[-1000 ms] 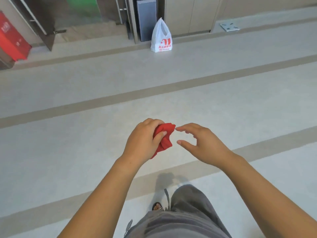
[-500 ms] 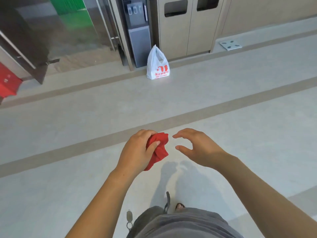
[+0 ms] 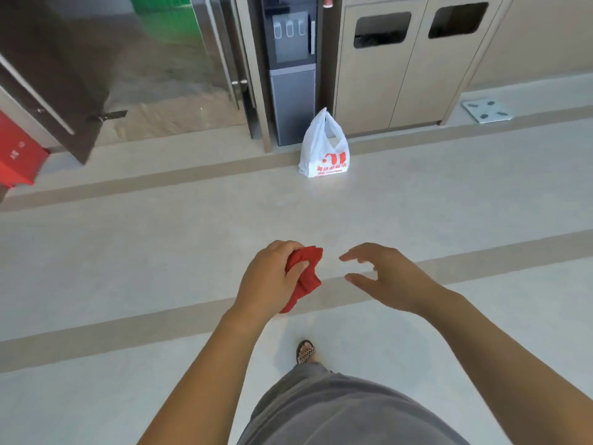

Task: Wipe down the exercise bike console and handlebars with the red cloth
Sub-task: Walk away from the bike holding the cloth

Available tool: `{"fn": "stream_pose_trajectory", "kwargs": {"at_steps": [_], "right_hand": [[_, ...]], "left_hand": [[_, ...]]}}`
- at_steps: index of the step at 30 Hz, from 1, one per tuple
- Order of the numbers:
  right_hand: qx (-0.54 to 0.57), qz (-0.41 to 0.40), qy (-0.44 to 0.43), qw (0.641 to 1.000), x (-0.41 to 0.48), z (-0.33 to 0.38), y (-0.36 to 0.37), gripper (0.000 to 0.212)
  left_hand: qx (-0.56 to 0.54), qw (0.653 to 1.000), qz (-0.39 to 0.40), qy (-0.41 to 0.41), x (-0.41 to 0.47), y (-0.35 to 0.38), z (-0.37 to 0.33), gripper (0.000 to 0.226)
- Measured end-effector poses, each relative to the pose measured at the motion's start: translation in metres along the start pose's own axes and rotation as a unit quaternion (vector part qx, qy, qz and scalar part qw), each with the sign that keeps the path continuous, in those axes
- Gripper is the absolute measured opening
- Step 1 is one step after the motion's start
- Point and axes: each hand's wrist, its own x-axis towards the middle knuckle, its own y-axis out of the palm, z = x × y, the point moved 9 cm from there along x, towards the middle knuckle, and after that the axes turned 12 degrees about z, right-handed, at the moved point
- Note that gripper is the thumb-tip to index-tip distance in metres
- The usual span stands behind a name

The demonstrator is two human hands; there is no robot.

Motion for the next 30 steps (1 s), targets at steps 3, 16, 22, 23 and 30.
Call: {"fn": "stream_pose_trajectory", "kwargs": {"at_steps": [3,16,22,23,30], "right_hand": [[0.015,-0.03,0.038,0.999,0.055,-0.03,-0.062,0.029],[0.023,-0.061,0.029,0.997,0.336,-0.152,-0.27,0.03],[0.004,-0.046,0.001,0.999,0.474,-0.196,-0.386,0.029],[0.007,-0.046,0.006,0.999,0.493,-0.204,-0.402,0.029],[-0.003,-0.059,0.015,0.998,0.605,-0.244,-0.507,0.026]], "left_hand": [[0.027,0.999,0.019,0.028,0.093,-0.036,-0.017,0.025],[0.072,0.996,0.001,0.05,0.448,-0.144,-0.045,0.03],[0.067,0.998,-0.012,0.006,0.602,-0.193,-0.059,0.033],[0.064,0.998,-0.017,0.006,0.625,-0.203,-0.062,0.033],[0.063,0.997,-0.045,0.025,0.778,-0.272,-0.071,0.033]]}}
